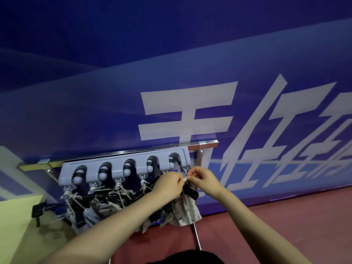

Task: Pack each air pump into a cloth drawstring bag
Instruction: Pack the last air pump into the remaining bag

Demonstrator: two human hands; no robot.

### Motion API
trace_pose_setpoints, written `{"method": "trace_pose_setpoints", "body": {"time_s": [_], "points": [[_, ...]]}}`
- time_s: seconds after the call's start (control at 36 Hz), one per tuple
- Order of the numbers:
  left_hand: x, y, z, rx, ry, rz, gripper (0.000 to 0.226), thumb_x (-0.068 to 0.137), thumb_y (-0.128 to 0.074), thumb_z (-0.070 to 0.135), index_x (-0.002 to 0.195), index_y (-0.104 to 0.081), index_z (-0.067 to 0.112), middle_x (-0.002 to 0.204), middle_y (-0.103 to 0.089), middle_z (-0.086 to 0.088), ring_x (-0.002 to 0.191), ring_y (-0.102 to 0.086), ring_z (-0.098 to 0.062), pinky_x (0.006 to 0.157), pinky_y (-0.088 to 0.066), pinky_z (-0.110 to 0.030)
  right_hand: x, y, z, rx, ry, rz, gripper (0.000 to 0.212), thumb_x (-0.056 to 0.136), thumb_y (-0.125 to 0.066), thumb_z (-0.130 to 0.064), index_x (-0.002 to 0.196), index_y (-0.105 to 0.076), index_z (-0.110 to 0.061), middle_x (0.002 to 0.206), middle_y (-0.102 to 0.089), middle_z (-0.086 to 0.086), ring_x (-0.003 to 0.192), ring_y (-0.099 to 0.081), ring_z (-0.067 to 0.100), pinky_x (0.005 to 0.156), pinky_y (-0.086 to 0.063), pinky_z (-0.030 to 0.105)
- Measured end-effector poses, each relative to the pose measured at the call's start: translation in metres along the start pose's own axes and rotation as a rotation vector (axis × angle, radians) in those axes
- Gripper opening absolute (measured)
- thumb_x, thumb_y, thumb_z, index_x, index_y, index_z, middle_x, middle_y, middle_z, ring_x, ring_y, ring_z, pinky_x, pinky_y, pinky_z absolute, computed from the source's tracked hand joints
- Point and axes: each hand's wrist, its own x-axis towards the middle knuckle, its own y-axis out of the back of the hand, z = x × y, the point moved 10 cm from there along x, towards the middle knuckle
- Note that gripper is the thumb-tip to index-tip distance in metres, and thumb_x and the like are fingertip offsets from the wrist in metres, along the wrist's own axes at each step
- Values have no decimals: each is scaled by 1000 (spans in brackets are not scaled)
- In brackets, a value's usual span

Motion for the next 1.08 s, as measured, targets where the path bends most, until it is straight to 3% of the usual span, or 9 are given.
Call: {"method": "trace_pose_setpoints", "body": {"time_s": [0.17,0.22,0.33,0.42,0.5,0.67,0.92,1.0,1.08], "points": [[-6,4,4,142,-23,104,28,98,-40,26,86,-62,13,84,-63,-5,76,-59,-25,69,-51,-42,1,-2,0,46,23,-2,7,91,-63,-15,84,-62,-16,65,-58,-1,60,-53,15,64,-49,32],[-2,6,8,179,-41,124,26,98,-39,26,90,-62,16,90,-63,-4,83,-60,-27,77,-50,-40,2,1,3,69,23,14,6,90,-63,-16,84,-63,-17,65,-59,-4,61,-54,15,65,-49,33],[13,11,11,307,-71,150,26,98,-39,26,98,-64,20,101,-65,1,101,-54,-23,96,-32,-35,6,7,6,100,6,57,6,91,-63,-14,85,-63,-10,64,-57,-3,63,-51,15,66,-46,31],[25,9,9,368,-71,123,29,98,-38,25,95,-66,19,97,-66,0,101,-52,-22,99,-28,-33,10,5,11,109,-24,68,9,92,-61,-14,85,-61,-9,67,-57,2,64,-52,15,66,-46,30],[31,3,9,396,-92,104,32,98,-39,25,88,-68,17,90,-66,-1,98,-53,-22,106,-21,-31,13,1,23,135,-79,93,11,93,-60,-11,82,-60,-13,62,-56,-5,59,-52,8,64,-44,25],[32,-2,7,354,-162,116,34,100,-36,25,84,-65,19,84,-66,2,94,-53,-20,113,-16,-33,15,-5,35,225,-145,122,7,94,-58,-7,87,-60,-5,66,-59,-1,62,-56,10,63,-48,19],[25,-3,3,320,-275,120,28,99,-39,27,102,-67,23,103,-65,6,107,-51,-15,113,-15,-30,14,-5,35,245,-212,132,15,94,-59,-13,81,-60,-5,68,-56,-3,63,-51,7,55,-41,7],[23,1,3,278,-296,131,29,99,-41,26,108,-68,23,109,-63,8,113,-49,-13,114,-13,-28,9,-5,37,242,-254,167,17,93,-61,-17,80,-60,-5,68,-57,-6,63,-51,5,54,-40,8],[23,2,2,233,-307,131,29,99,-42,25,108,-69,22,110,-63,8,113,-49,-13,116,-16,-31,6,-4,43,235,-284,216,15,92,-61,-19,84,-64,-7,73,-61,-3,70,-55,11,62,-44,19]]}}
